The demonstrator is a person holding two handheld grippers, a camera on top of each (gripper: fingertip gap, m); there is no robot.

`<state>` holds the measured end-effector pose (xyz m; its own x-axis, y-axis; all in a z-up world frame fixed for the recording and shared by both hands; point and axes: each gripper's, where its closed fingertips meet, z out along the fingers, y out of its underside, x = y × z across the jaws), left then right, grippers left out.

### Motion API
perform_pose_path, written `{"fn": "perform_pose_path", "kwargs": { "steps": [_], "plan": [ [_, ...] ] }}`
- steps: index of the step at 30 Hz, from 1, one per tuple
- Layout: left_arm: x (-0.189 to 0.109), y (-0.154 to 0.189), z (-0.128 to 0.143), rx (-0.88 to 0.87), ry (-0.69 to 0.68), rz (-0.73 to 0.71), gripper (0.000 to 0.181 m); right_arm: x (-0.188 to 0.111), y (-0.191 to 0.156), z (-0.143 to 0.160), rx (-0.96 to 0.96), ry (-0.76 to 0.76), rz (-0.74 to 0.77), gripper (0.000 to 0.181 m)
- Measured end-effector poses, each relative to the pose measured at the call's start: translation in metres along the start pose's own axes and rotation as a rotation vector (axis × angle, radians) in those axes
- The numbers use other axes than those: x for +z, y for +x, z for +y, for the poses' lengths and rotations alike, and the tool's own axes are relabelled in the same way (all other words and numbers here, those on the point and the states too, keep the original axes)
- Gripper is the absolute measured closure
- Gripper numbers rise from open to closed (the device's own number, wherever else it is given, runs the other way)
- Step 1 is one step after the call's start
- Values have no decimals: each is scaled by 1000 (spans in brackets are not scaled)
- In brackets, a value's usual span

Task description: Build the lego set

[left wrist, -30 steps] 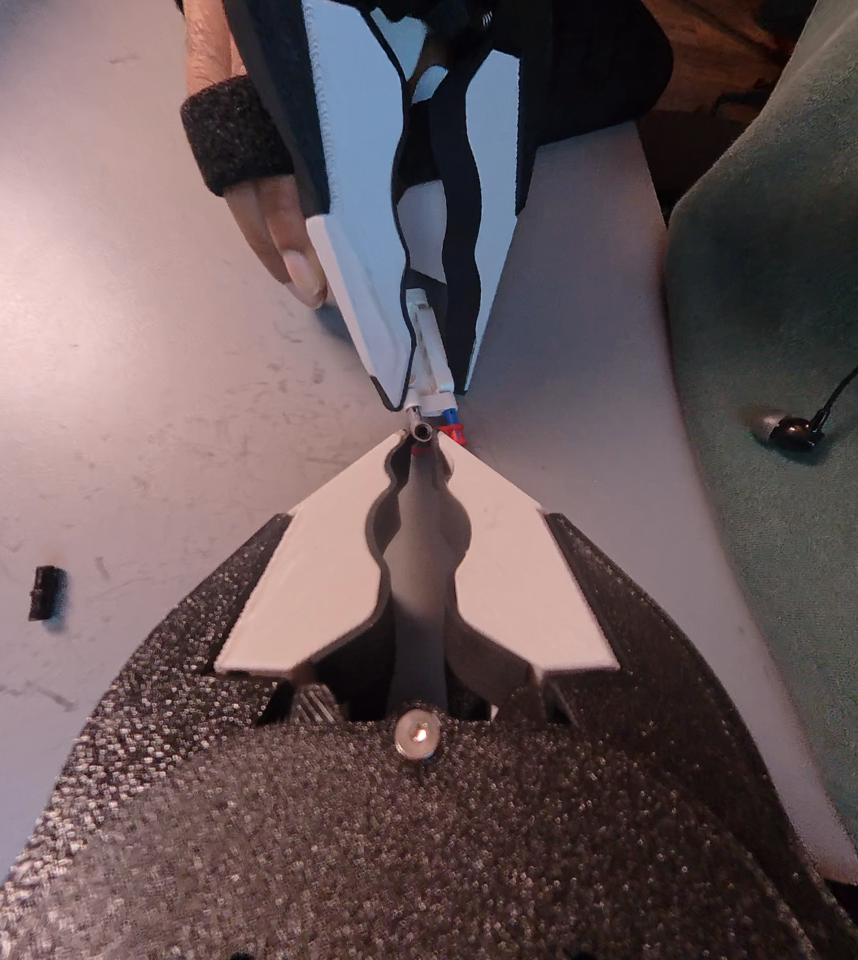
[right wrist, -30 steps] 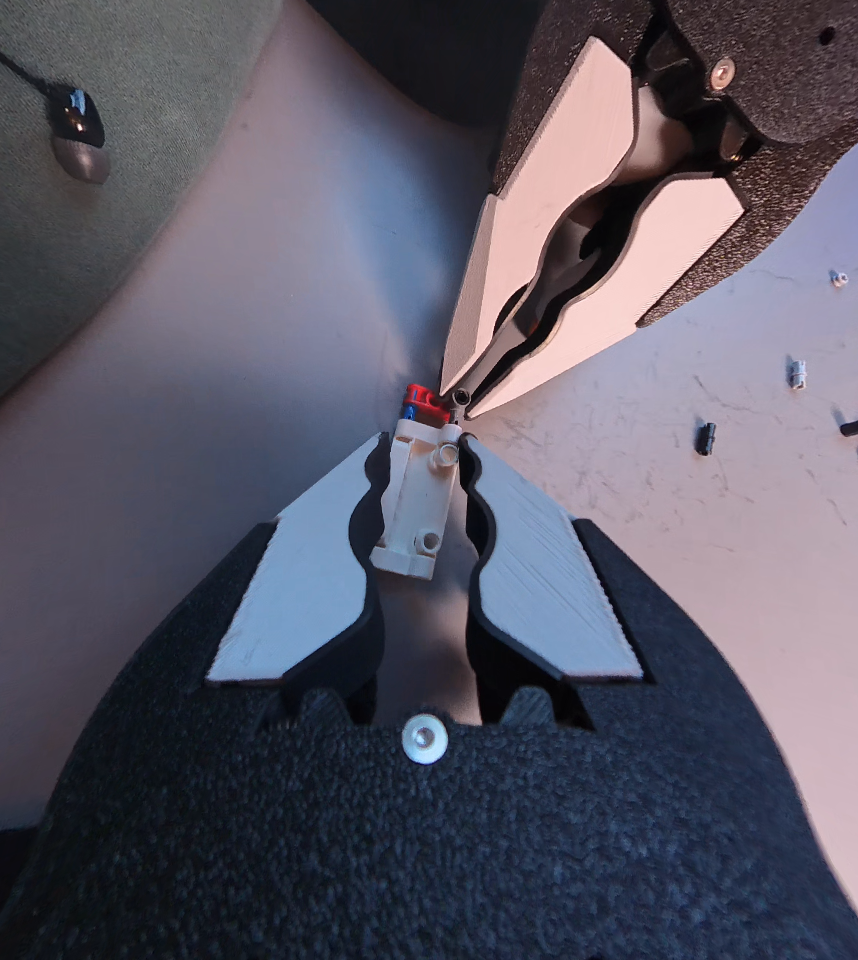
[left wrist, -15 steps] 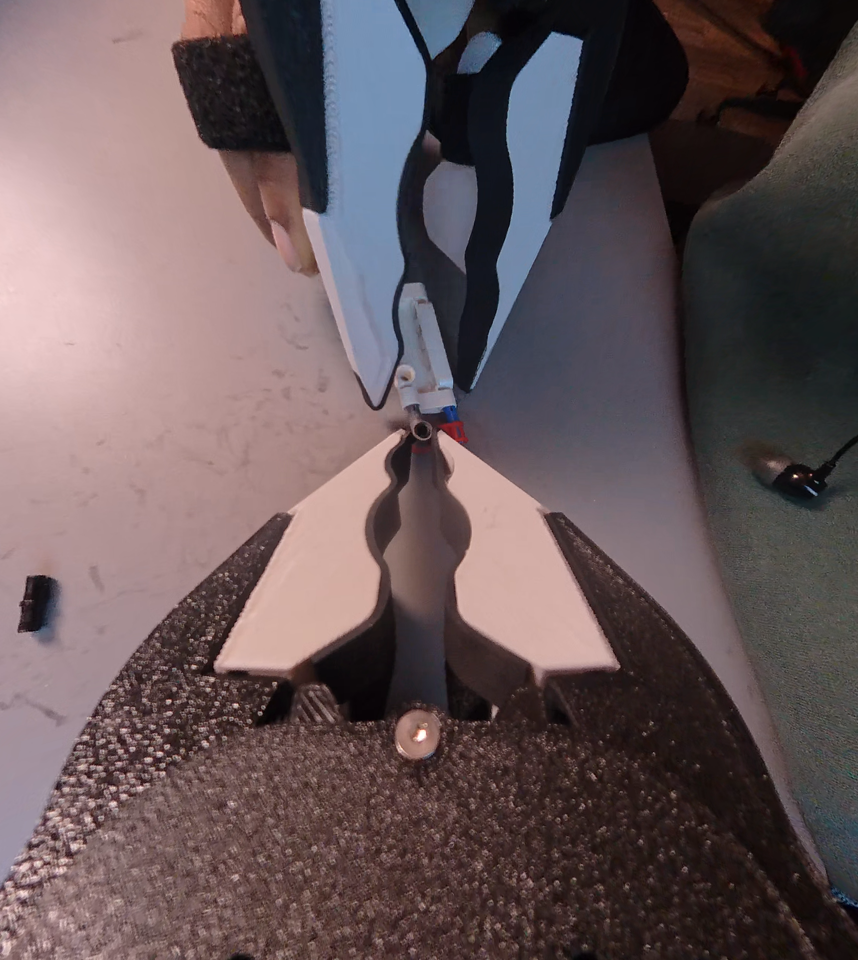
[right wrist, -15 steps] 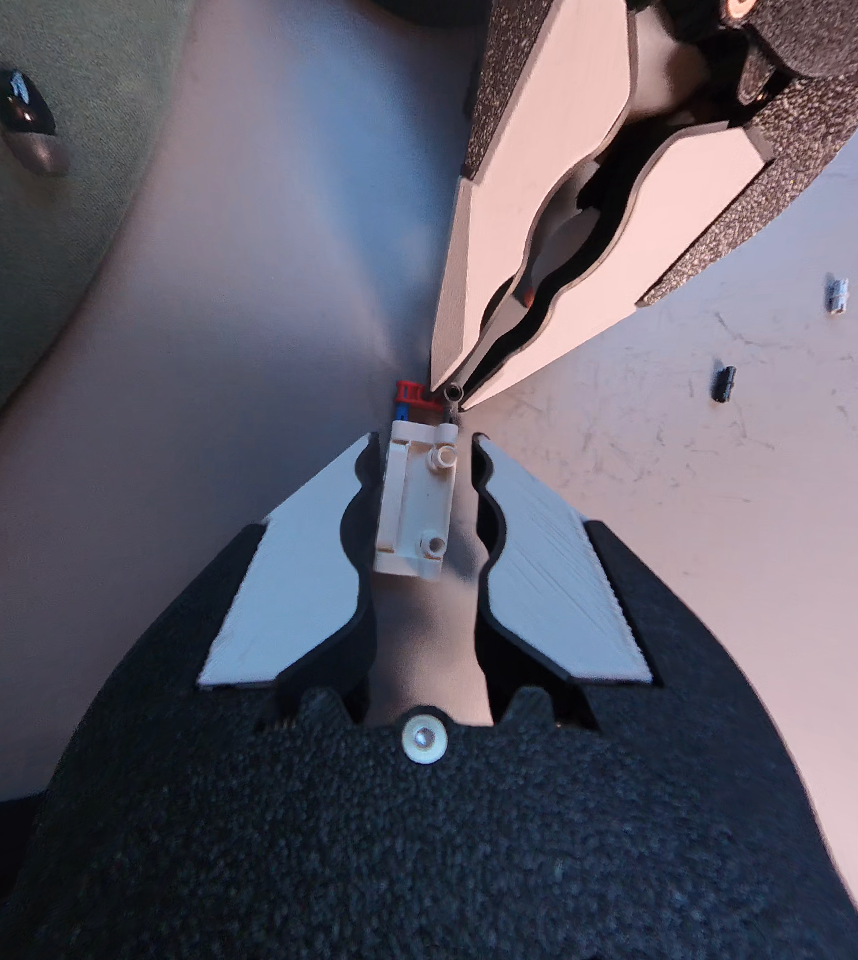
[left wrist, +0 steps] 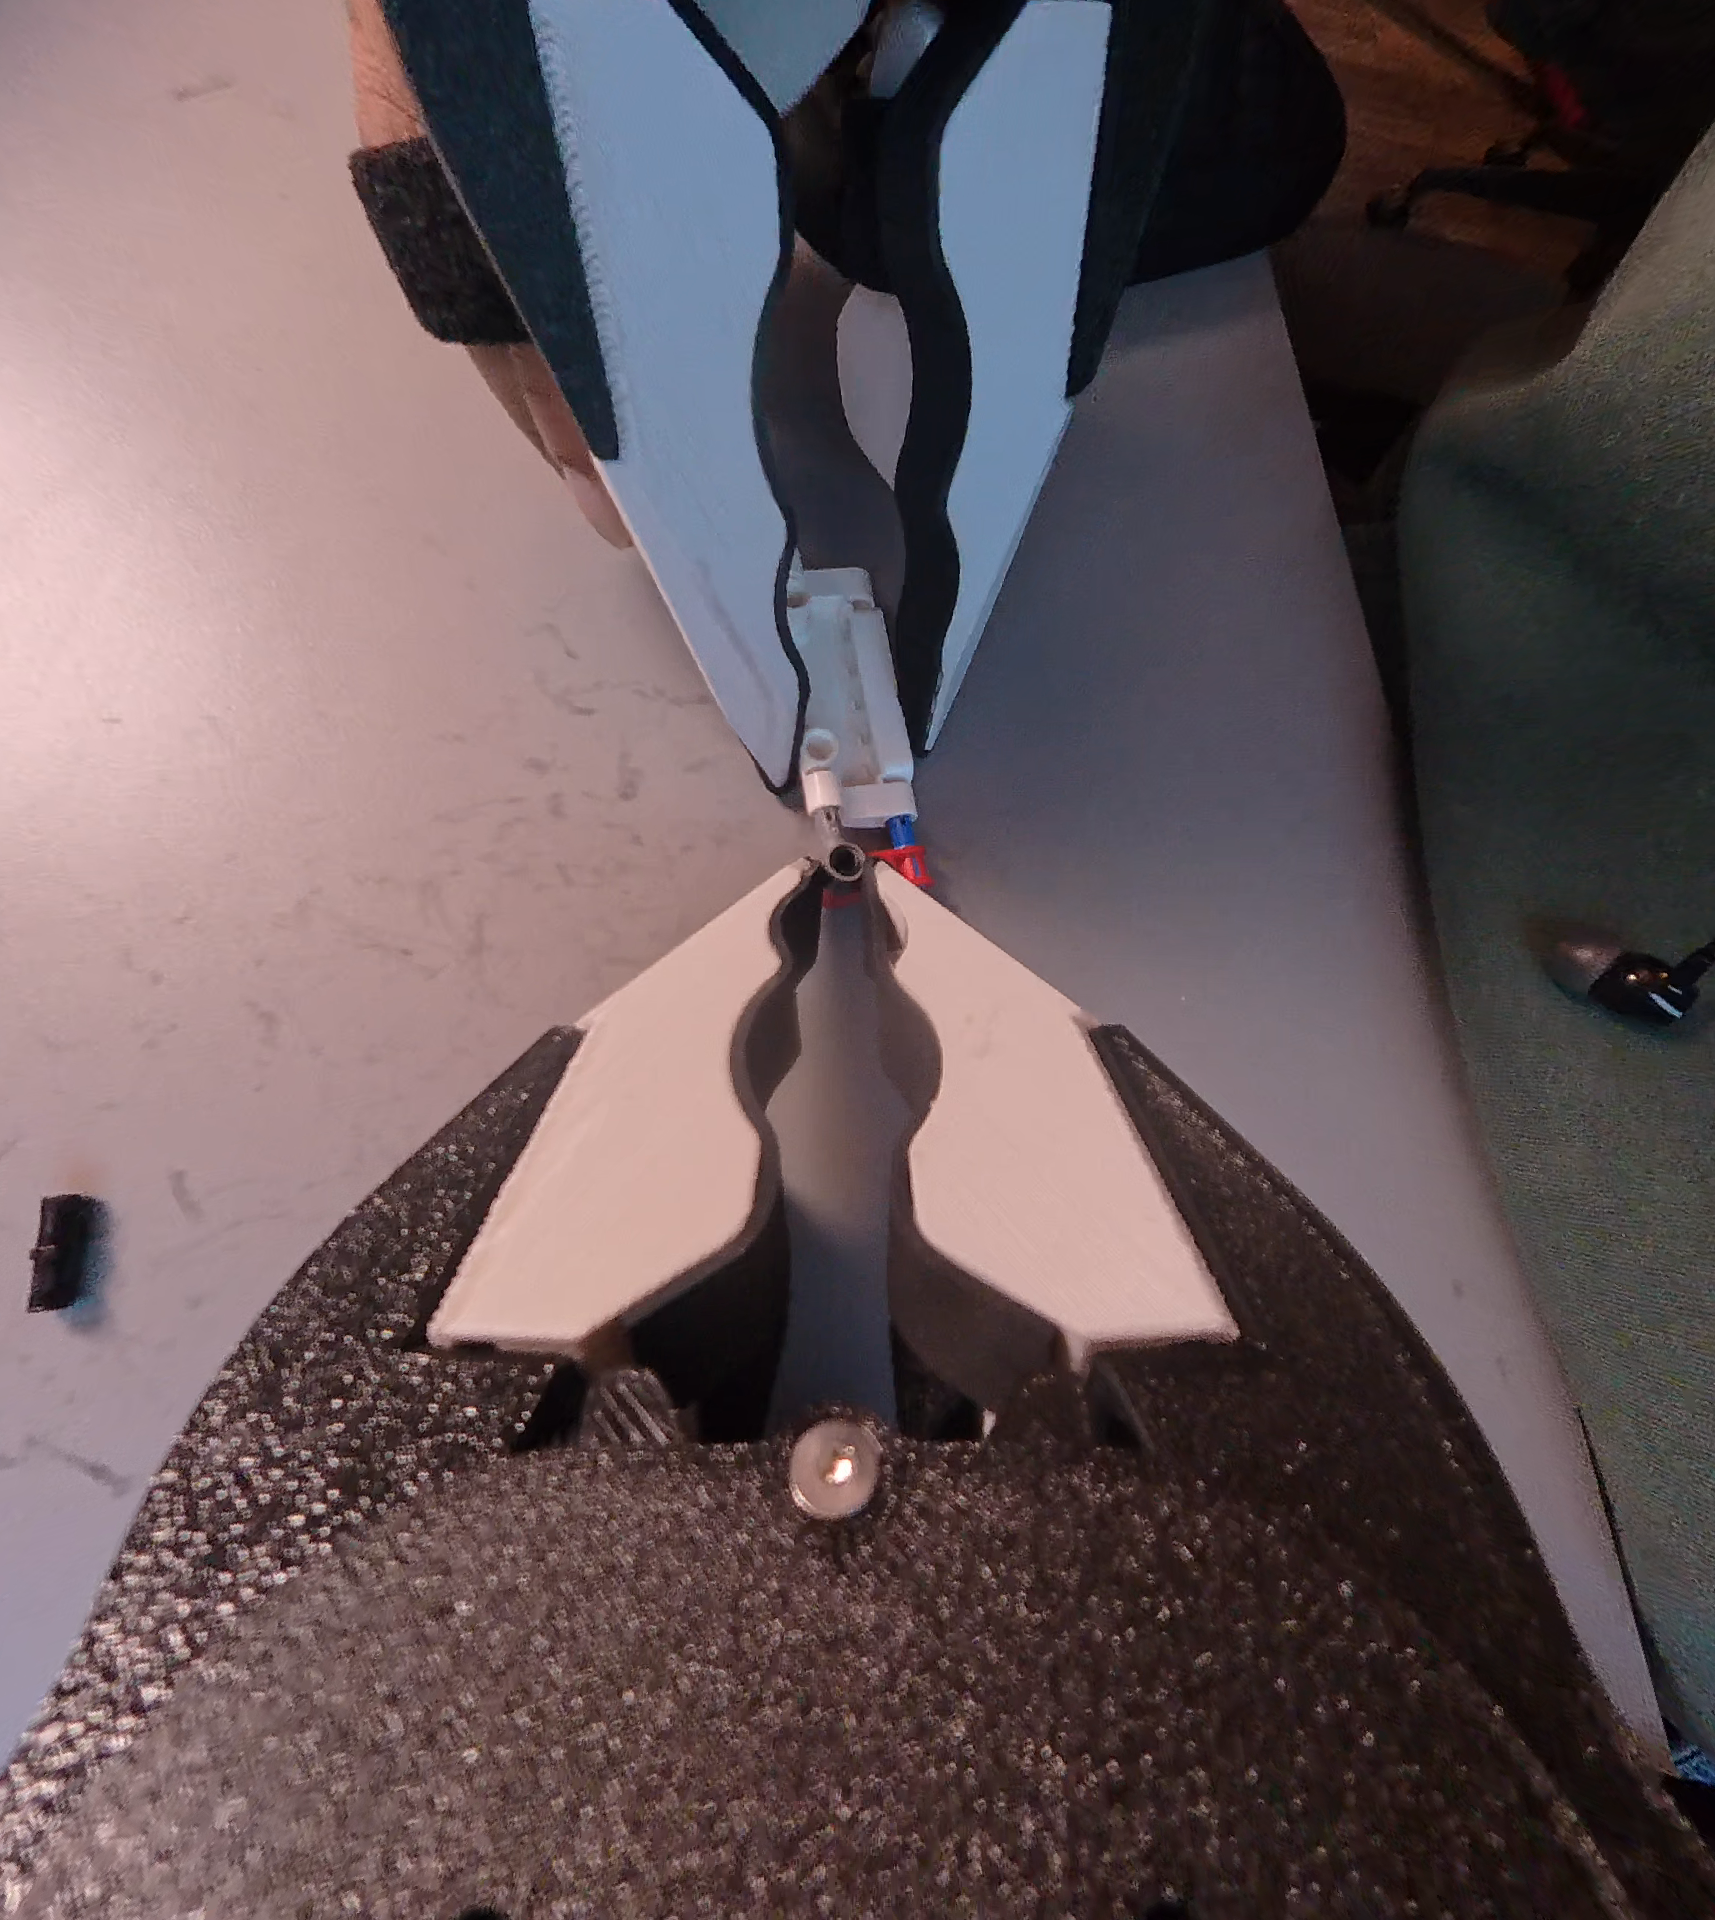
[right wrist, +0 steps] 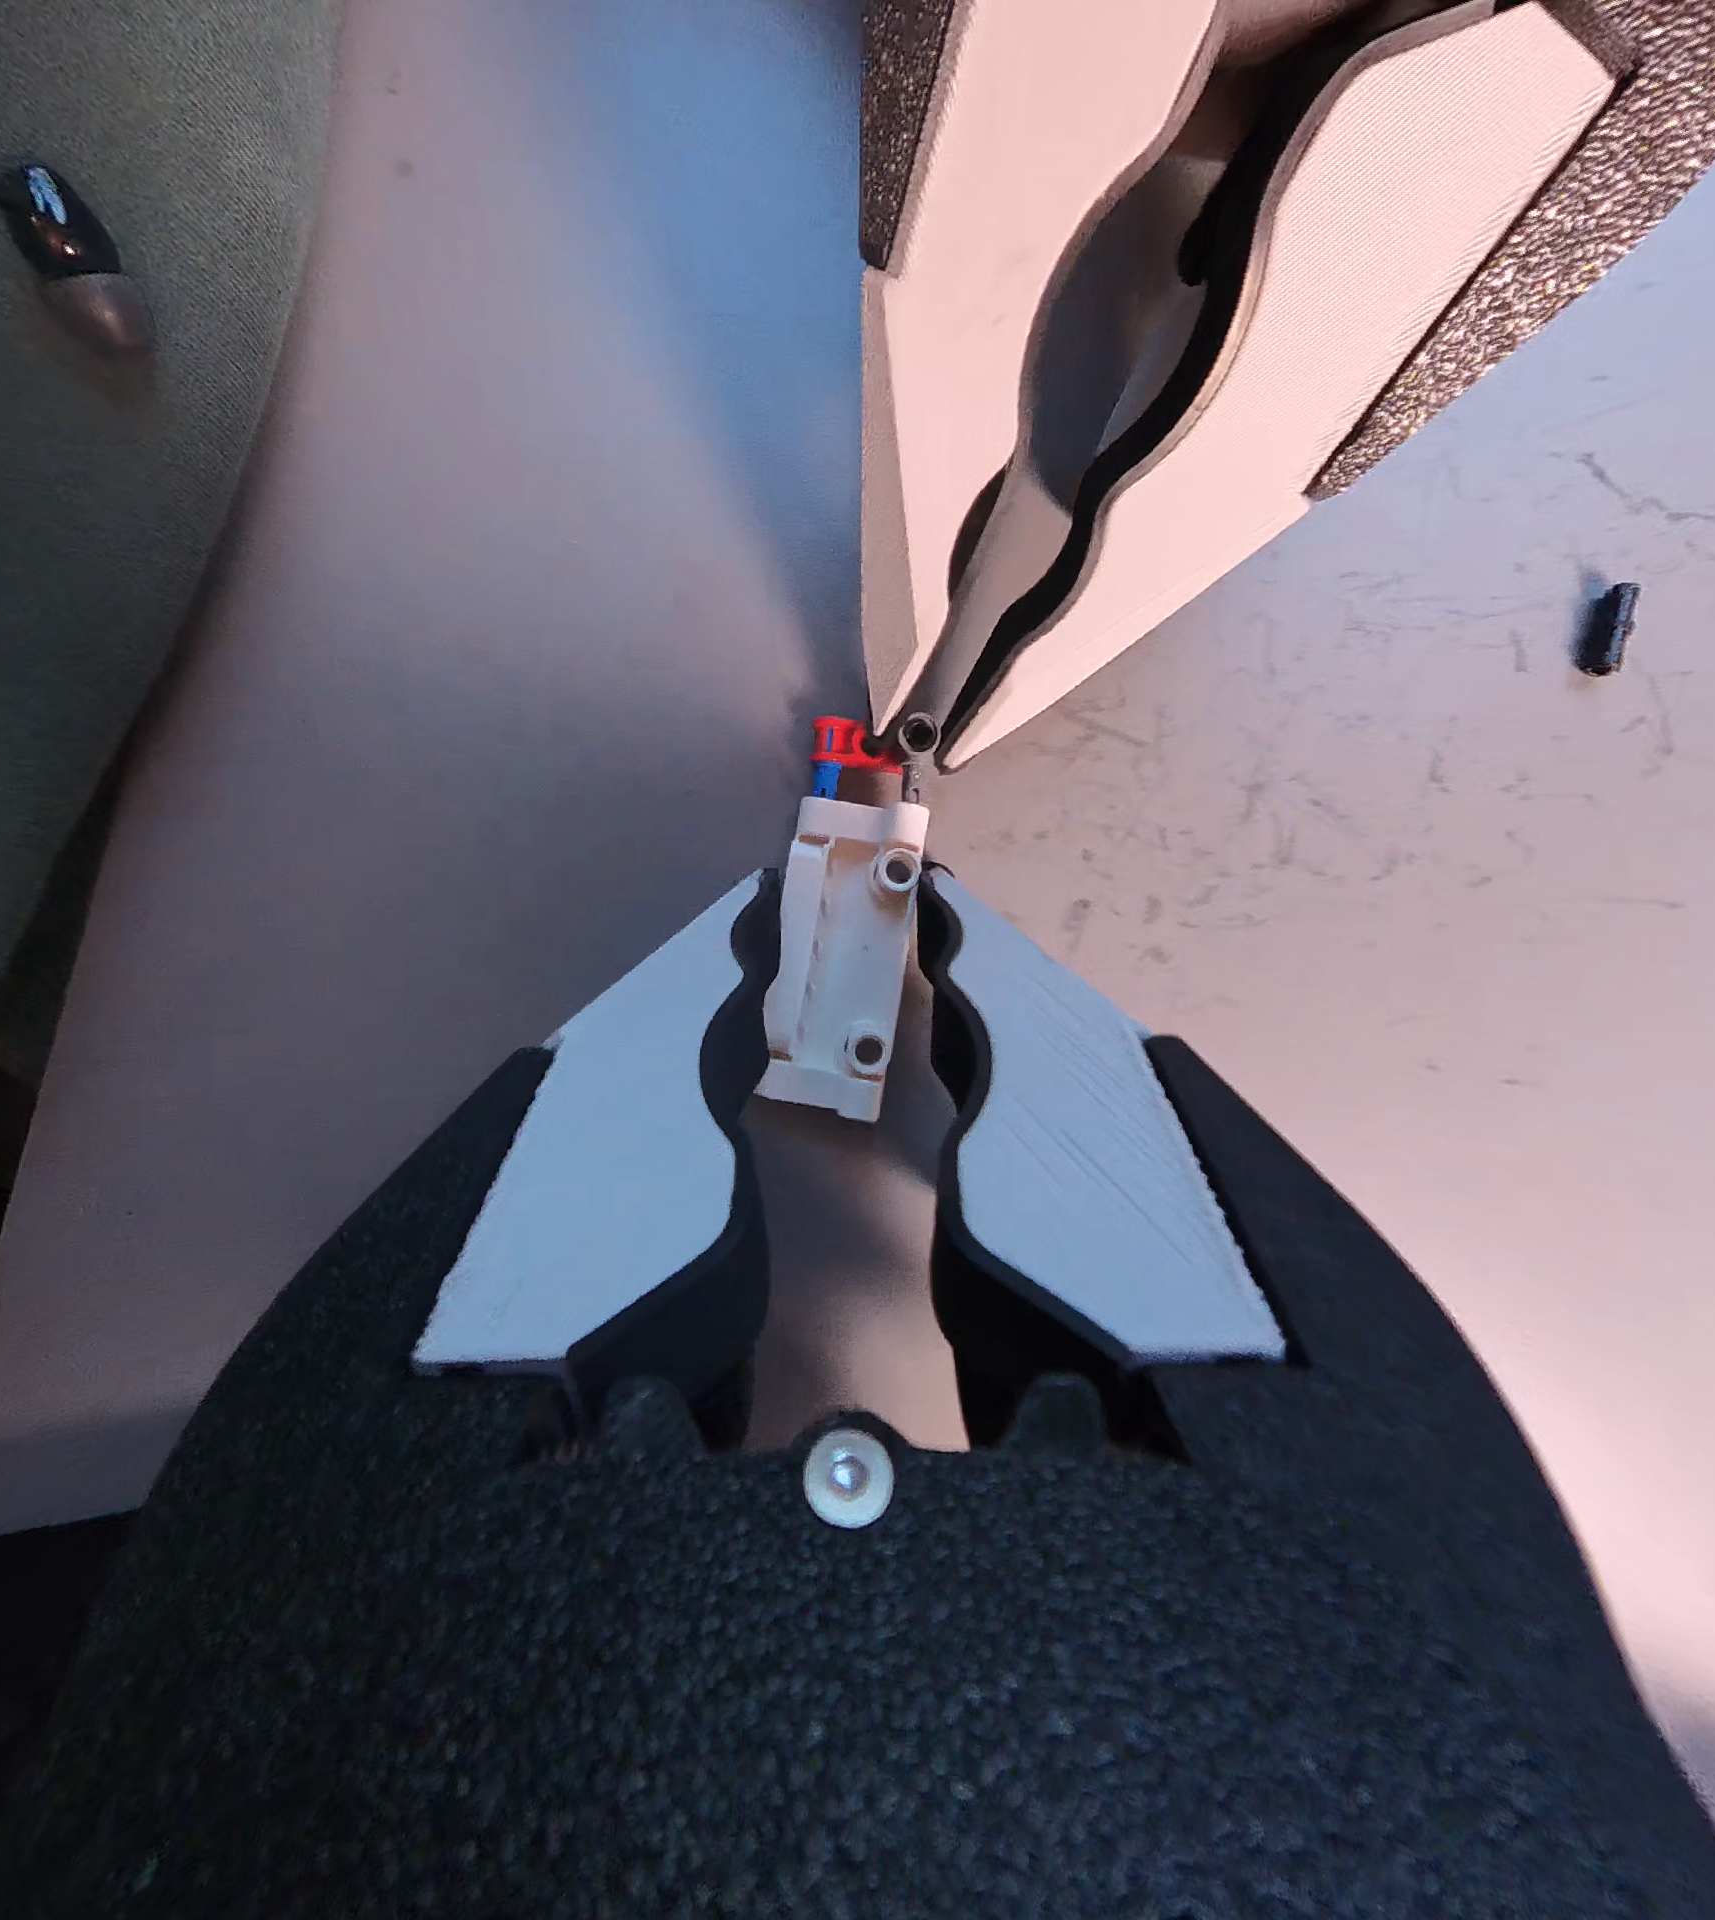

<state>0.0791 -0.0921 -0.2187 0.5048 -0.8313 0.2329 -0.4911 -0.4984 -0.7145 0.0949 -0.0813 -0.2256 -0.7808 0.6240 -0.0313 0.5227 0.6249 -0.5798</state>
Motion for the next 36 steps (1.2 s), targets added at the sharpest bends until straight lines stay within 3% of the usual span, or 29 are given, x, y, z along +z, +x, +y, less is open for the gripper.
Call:
{"fn": "perform_pose_path", "kwargs": {
  "steps": [11, 22, 36],
  "plan": [
    [-1, 4, 1, 43, 13, 17, 175, 1, -1, -4, -75, 108, -3, 157],
    [1, 3, 0, 81, 28, -59, 175, -1, 0, -4, -92, 140, 21, 158],
    [1, 0, -3, 112, 39, -158, 175, -8, 0, -4, 36, 209, -54, 158]
  ]
}}
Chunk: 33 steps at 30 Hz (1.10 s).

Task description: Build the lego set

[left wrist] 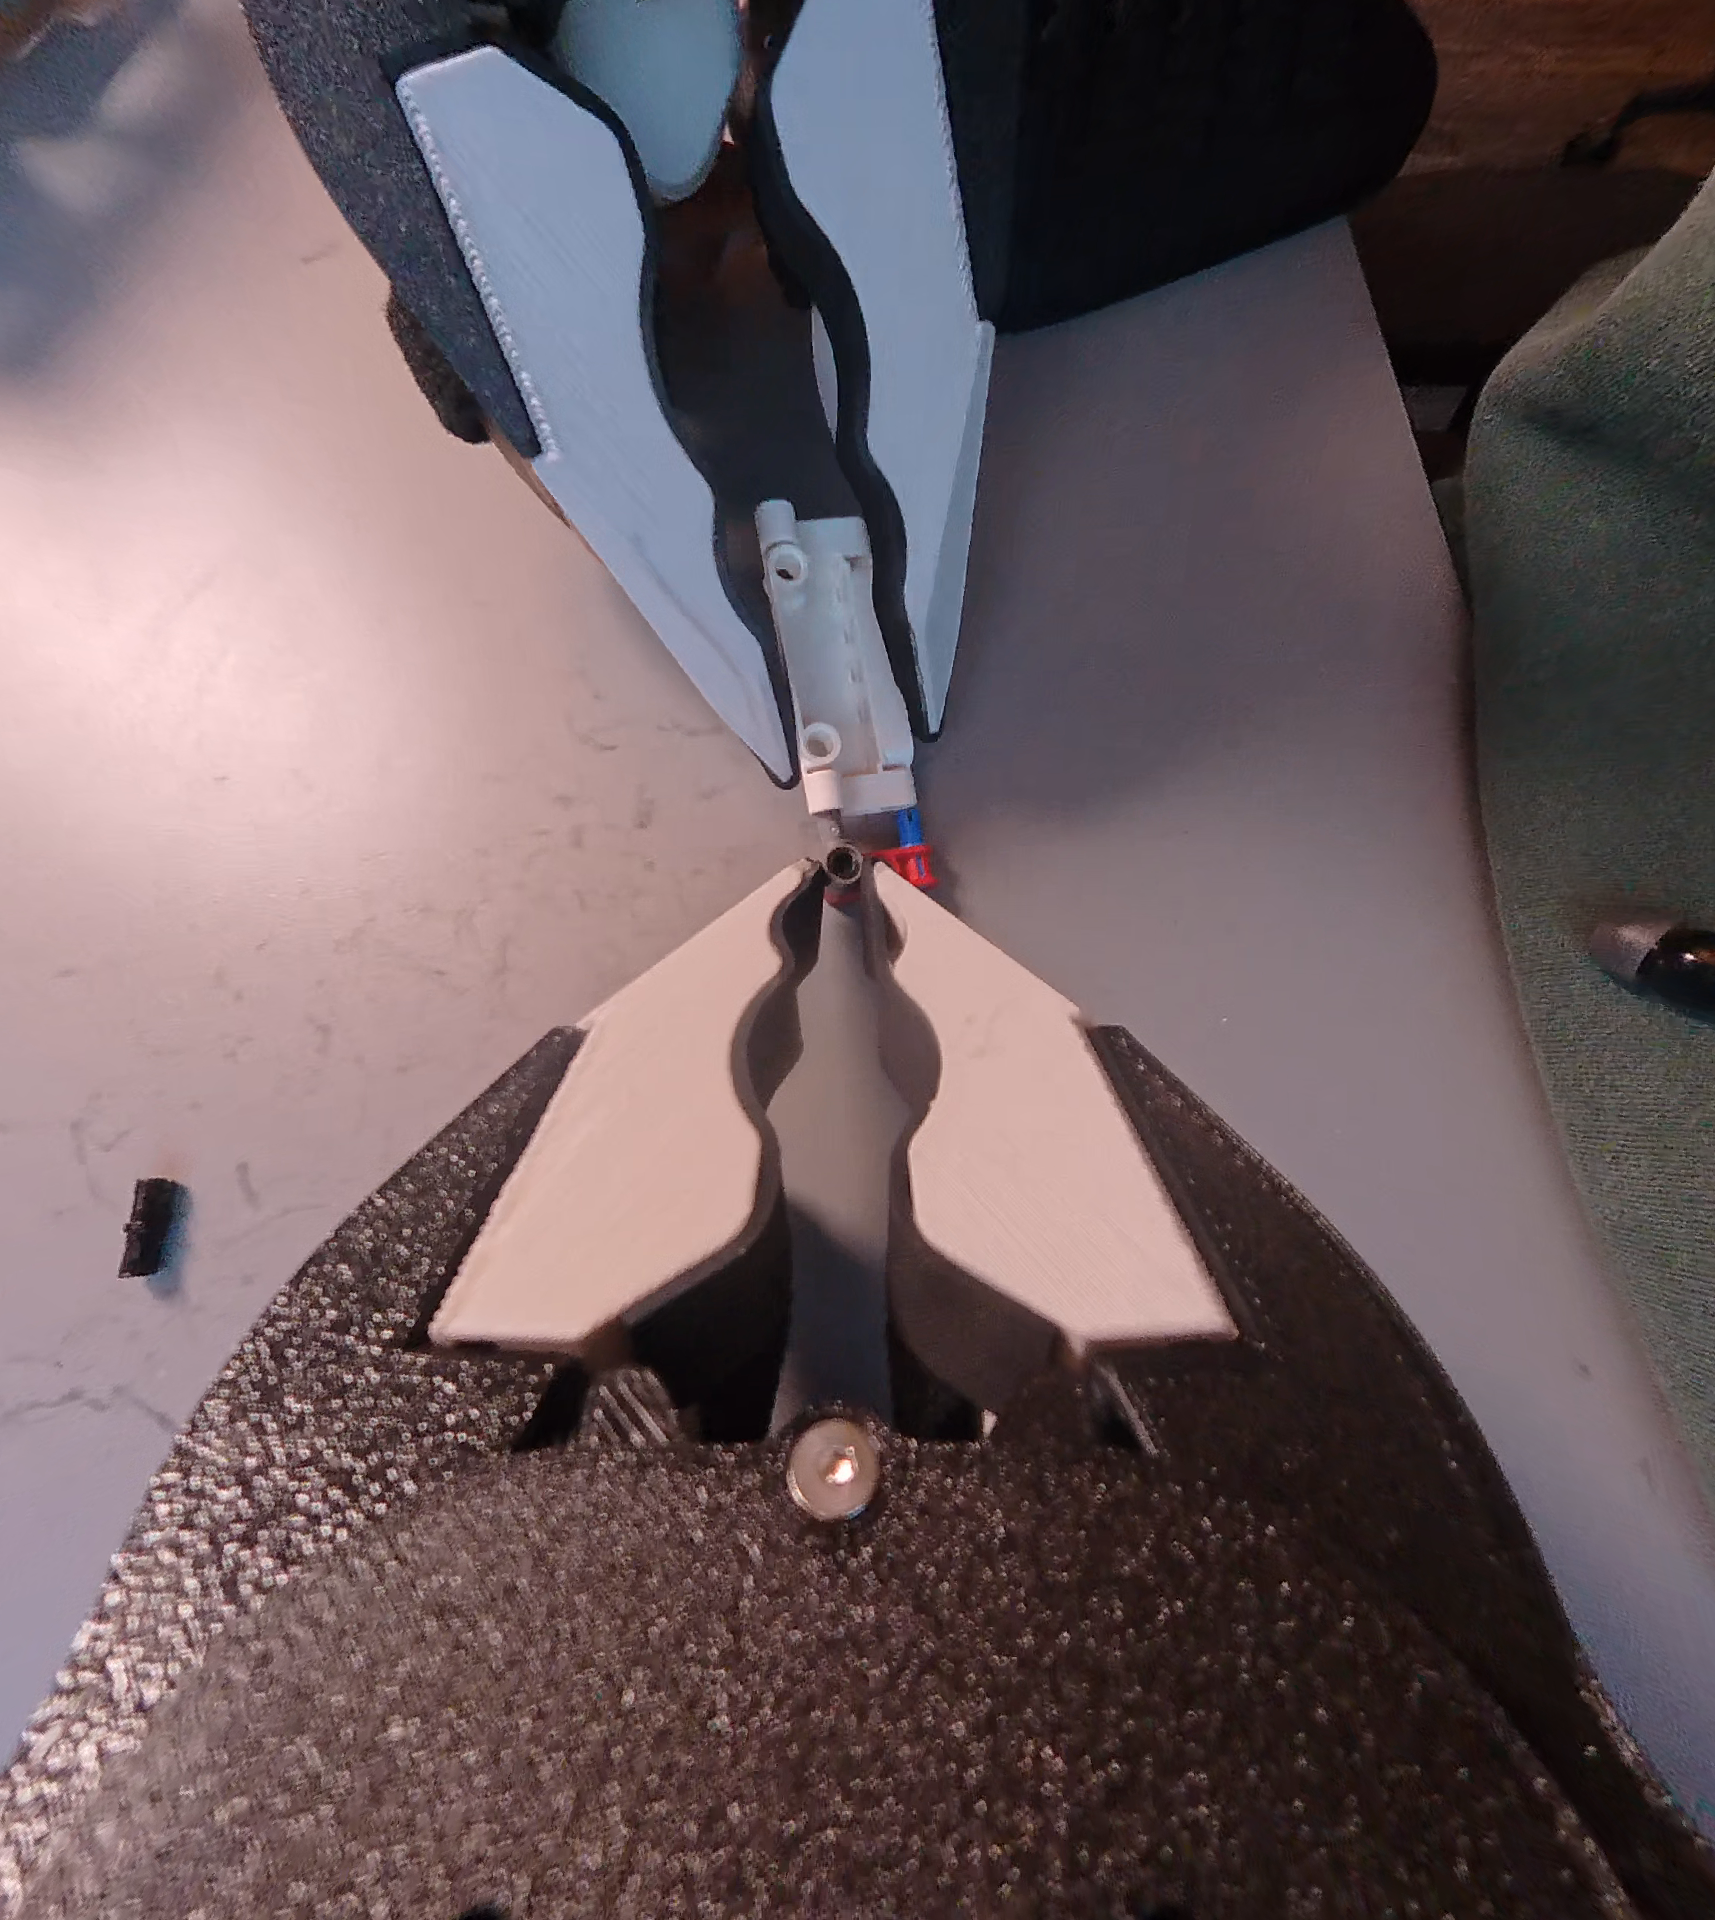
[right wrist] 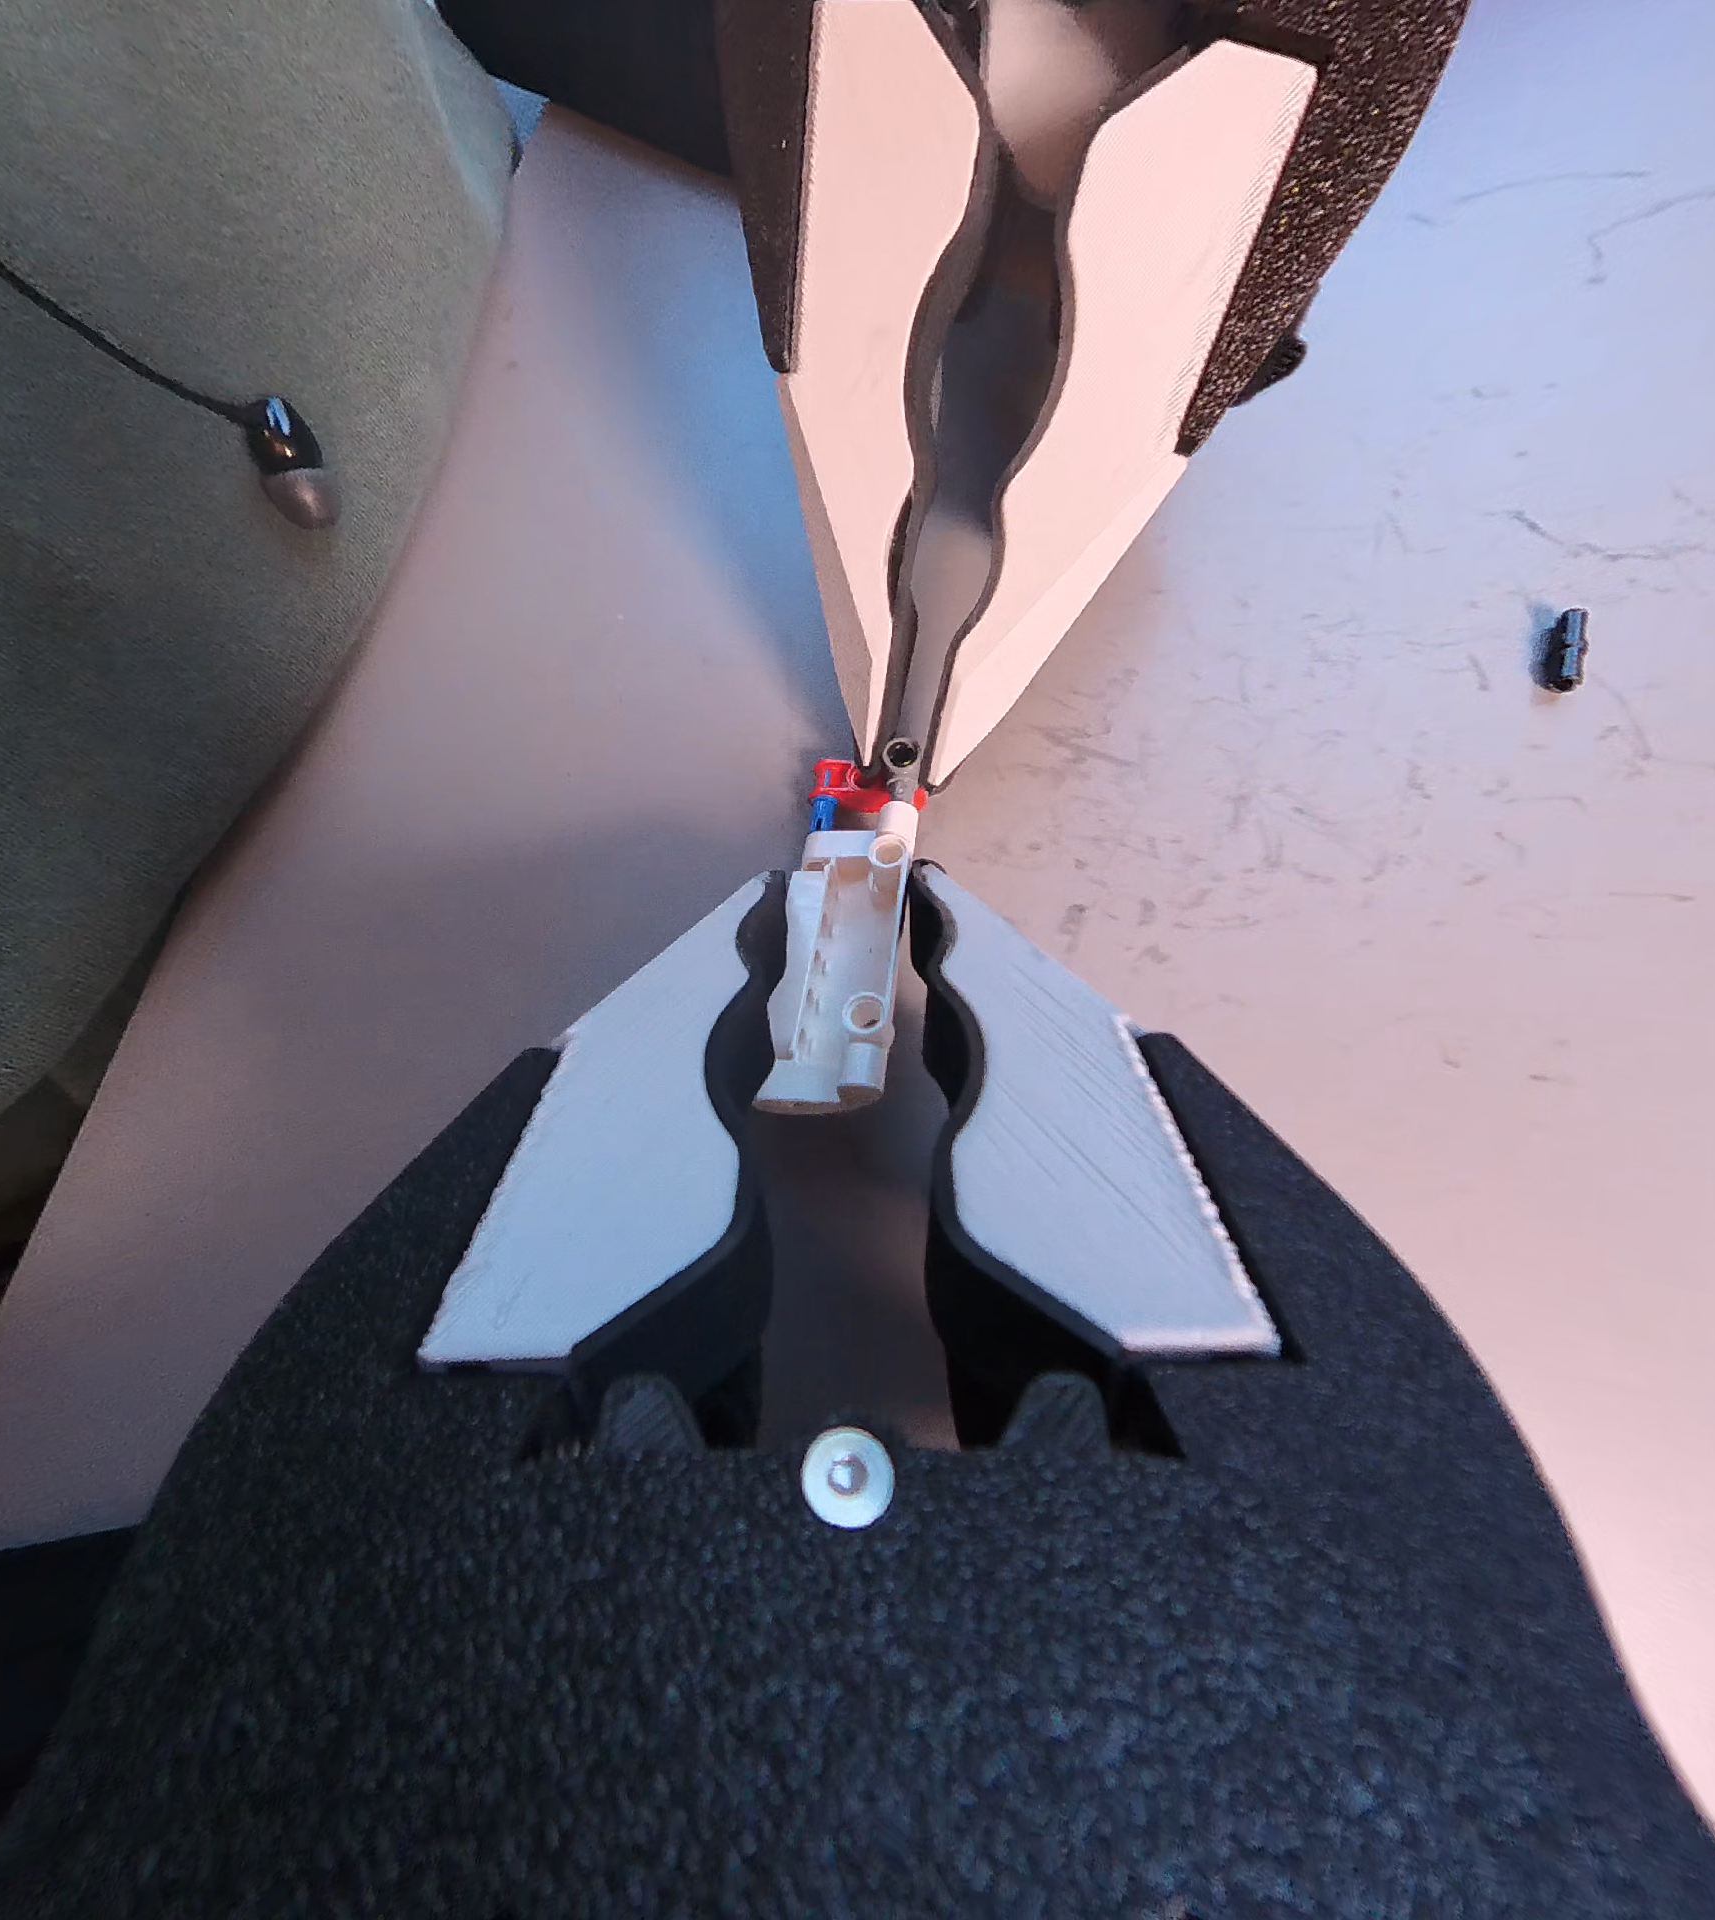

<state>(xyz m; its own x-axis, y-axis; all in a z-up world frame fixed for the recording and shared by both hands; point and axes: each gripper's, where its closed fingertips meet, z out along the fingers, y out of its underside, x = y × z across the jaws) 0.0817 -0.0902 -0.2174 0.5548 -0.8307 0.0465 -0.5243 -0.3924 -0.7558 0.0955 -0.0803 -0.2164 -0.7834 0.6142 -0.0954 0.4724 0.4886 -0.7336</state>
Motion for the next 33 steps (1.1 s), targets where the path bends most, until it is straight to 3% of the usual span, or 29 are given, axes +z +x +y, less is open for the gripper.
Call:
{"fn": "perform_pose_path", "kwargs": {
  "steps": [7, 14, 22, 27, 31, 33],
  "plan": [
    [-11, -8, -8, -1, 88, -34, 175, -7, 5, -12, 108, 105, -59, 158],
    [-5, -13, 1, 27, 15, -98, 175, -1, 12, -3, 38, 12, 20, 158],
    [-31, -16, -15, -97, 180, -40, 174, -11, 16, -29, 6, 185, 98, 158],
    [-25, -16, 9, -86, 61, -72, 172, 4, 15, -18, -75, 70, 130, 157],
    [-28, -17, 15, -128, 49, -78, 160, -1, 16, -28, -82, 145, 136, 157],
    [-34, -17, 8, -144, 104, -72, 156, -11, 16, -42, -70, 254, 143, 157]
  ]
}}
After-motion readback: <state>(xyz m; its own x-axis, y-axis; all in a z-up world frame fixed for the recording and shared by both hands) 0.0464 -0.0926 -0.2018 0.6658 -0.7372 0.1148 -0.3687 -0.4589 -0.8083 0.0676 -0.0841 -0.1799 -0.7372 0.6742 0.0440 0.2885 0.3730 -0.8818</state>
